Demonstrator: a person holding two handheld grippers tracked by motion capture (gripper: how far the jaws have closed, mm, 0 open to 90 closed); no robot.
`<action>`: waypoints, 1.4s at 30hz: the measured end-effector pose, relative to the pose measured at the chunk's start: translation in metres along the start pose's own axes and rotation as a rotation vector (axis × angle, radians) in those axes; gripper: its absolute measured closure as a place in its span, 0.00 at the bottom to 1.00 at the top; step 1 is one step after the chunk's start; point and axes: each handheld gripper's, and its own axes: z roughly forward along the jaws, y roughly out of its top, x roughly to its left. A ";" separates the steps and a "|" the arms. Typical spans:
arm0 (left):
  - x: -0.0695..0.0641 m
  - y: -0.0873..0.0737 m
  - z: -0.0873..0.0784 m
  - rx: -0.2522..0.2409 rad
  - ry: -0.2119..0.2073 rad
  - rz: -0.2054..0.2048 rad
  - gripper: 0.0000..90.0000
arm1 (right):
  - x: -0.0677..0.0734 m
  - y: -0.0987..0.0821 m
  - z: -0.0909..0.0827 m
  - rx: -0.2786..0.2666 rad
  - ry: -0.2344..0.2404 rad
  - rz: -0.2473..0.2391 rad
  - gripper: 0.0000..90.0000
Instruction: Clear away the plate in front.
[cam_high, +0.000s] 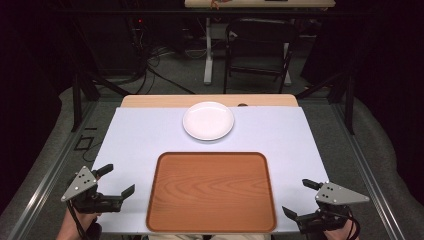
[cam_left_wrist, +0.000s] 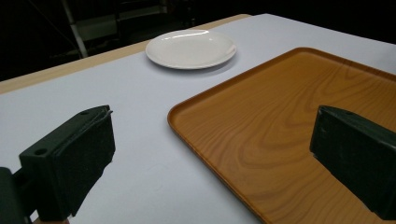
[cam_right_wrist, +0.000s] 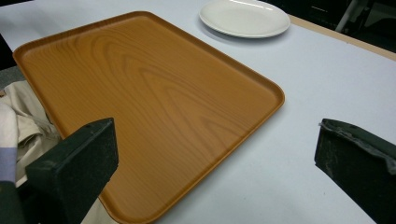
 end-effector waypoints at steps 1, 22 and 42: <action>0.000 0.000 0.000 0.000 0.001 0.000 0.00 | 0.000 0.000 0.000 0.000 -0.001 -0.001 0.00; -0.006 0.005 0.012 -0.014 -0.060 -0.035 0.00 | 0.000 0.001 0.002 0.020 -0.001 0.004 0.00; -0.019 0.022 0.047 0.016 -0.104 -0.063 0.00 | 0.000 0.001 0.003 0.025 0.000 0.007 0.00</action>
